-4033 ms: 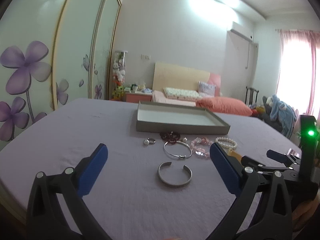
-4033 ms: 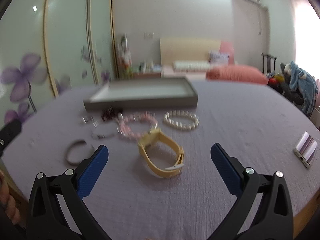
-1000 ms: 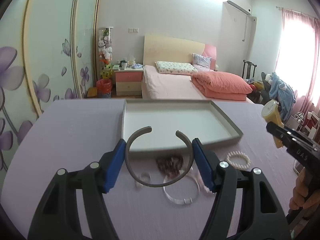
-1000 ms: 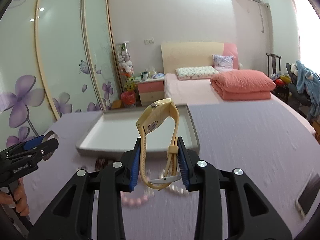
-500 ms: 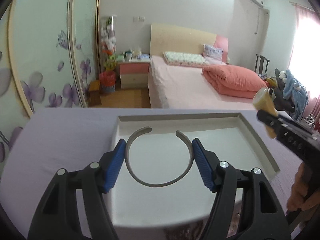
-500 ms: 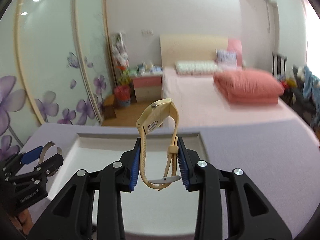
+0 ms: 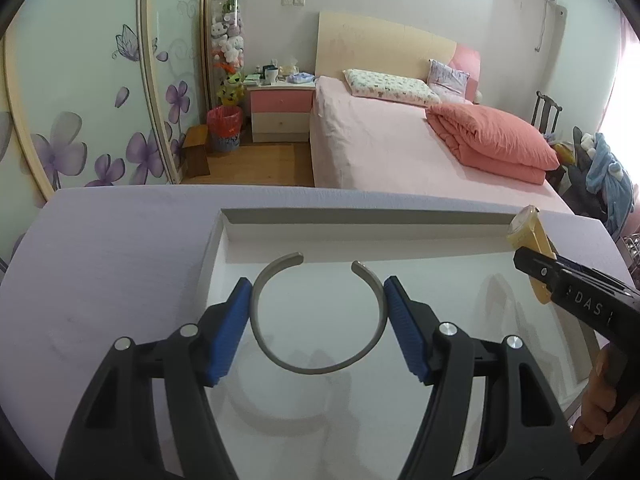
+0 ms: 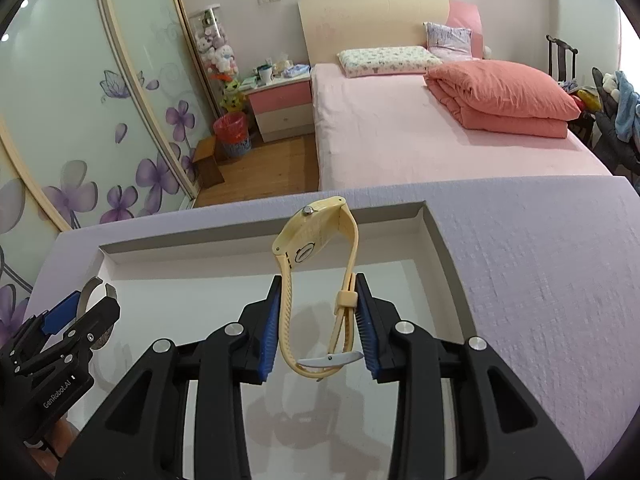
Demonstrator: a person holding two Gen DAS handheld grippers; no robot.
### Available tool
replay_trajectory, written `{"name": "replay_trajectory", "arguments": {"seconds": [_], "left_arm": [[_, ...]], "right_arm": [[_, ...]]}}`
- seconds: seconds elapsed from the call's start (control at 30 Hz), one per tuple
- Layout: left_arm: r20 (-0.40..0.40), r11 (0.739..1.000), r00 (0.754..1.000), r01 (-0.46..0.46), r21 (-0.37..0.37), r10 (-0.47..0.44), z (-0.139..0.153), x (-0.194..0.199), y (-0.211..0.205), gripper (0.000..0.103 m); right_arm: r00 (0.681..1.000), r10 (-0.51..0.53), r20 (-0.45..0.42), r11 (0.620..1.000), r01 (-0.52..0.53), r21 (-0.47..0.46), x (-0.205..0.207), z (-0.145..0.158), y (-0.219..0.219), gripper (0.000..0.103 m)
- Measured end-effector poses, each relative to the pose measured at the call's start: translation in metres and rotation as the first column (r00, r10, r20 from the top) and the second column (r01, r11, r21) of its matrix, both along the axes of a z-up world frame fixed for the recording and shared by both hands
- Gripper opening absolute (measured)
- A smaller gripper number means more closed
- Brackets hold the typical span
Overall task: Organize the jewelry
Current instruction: 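Carry the cuff and watch into the tray and open both tools, then move the right tool to the pearl bracelet and grasp it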
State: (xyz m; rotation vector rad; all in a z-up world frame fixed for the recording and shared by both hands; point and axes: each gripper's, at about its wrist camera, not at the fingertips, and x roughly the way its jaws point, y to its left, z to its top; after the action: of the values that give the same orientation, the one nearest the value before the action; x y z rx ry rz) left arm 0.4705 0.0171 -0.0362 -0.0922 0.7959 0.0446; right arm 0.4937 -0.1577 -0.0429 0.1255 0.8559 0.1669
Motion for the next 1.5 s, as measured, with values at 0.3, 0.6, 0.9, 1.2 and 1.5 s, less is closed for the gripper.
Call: {"name": "replay_trajectory", "arguments": {"seconds": [0.3, 0.6, 0.9, 1.2, 1.5], "left_arm": [[-0.027, 1.000, 1.000, -0.011, 0.025, 0.012, -0.006, 0.011, -0.004, 0.066], [-0.052, 1.000, 0.998, -0.031, 0.002, 0.031, -0.010, 0.018, -0.002, 0.078], [0.000, 0.999, 0.999, -0.034, 0.003, 0.034, 0.004, -0.002, 0.003, 0.079], [0.053, 0.997, 0.996, -0.073, -0.011, 0.073, 0.019, -0.032, 0.015, 0.079], [0.093, 0.995, 0.991, -0.088, -0.035, 0.091, 0.023, -0.070, 0.021, 0.079]], "right_arm": [[0.999, -0.017, -0.036, 0.999, 0.016, -0.032, 0.006, -0.001, 0.004, 0.036], [1.000, -0.003, 0.001, 0.998, 0.003, -0.056, -0.001, 0.008, 0.004, 0.060], [0.998, 0.008, 0.055, 0.999, -0.006, -0.034, -0.017, 0.021, 0.001, 0.063], [0.996, 0.014, 0.091, 1.000, -0.012, -0.025, -0.034, 0.027, 0.001, 0.064], [0.987, 0.013, 0.159, 1.000, -0.010, -0.024, -0.065, 0.036, -0.001, 0.065]]}}
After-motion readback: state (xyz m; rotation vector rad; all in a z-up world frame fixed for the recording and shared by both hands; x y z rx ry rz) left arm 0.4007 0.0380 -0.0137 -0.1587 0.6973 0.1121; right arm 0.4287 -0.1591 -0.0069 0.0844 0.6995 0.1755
